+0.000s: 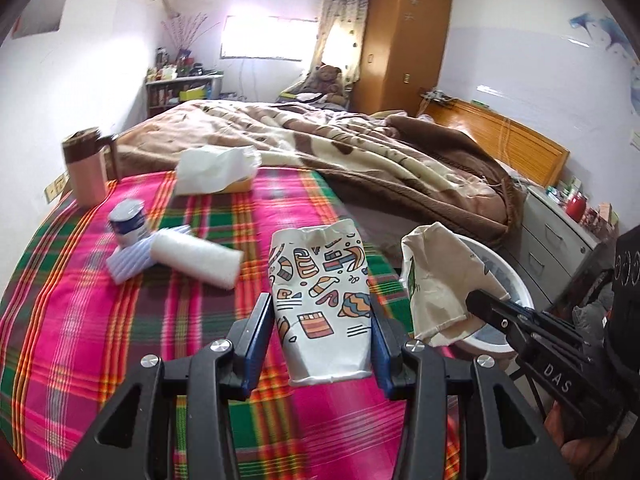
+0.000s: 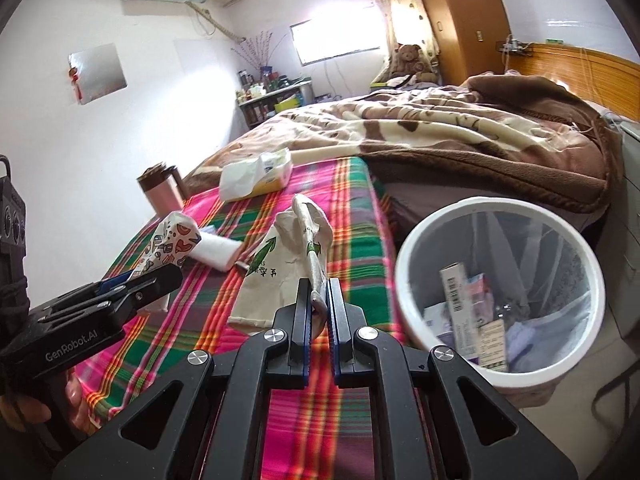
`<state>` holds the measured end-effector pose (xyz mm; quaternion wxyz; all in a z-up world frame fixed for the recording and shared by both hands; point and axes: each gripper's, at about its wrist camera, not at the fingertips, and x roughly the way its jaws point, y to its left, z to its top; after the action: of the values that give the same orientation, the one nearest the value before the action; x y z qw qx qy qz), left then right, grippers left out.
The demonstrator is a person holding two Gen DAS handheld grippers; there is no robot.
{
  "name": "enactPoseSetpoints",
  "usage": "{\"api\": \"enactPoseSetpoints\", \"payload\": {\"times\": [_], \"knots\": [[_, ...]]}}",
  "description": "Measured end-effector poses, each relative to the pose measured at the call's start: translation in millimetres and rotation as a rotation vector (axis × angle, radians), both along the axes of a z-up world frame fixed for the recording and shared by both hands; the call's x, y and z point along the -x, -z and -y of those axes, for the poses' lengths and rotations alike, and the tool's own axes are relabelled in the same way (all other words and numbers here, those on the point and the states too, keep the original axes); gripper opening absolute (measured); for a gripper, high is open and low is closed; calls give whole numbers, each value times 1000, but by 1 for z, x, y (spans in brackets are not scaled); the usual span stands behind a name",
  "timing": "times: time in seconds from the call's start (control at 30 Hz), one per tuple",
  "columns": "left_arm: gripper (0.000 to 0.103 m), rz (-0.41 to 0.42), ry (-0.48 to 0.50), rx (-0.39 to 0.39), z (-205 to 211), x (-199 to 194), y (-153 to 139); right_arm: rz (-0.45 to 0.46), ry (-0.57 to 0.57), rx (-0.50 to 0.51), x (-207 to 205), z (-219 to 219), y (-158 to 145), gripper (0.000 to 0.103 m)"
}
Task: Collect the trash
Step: 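Carry the paper cup and cloth bag over the wastebasket, then open both tools to drop the cup and bag into the wastebasket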
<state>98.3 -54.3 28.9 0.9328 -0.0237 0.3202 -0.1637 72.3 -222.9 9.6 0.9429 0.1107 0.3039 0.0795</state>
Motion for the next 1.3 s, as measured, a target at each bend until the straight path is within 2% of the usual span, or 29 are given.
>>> {"api": "enactPoseSetpoints", "payload": {"times": [0.27, 0.73, 1.0, 1.3], "knots": [[46, 29, 87, -10, 44, -4, -10, 17, 97, 0, 4, 34, -6, 7], [47, 12, 210, -27, 111, -16, -11, 13, 241, 10, 4, 78, -8, 7], [47, -1, 271, -20, 145, -20, -7, -25, 322, 27, 3, 105, -1, 7], [47, -10, 295, -64, 173, -26, 7, -77, 374, 69, -1, 116, 10, 7]]}}
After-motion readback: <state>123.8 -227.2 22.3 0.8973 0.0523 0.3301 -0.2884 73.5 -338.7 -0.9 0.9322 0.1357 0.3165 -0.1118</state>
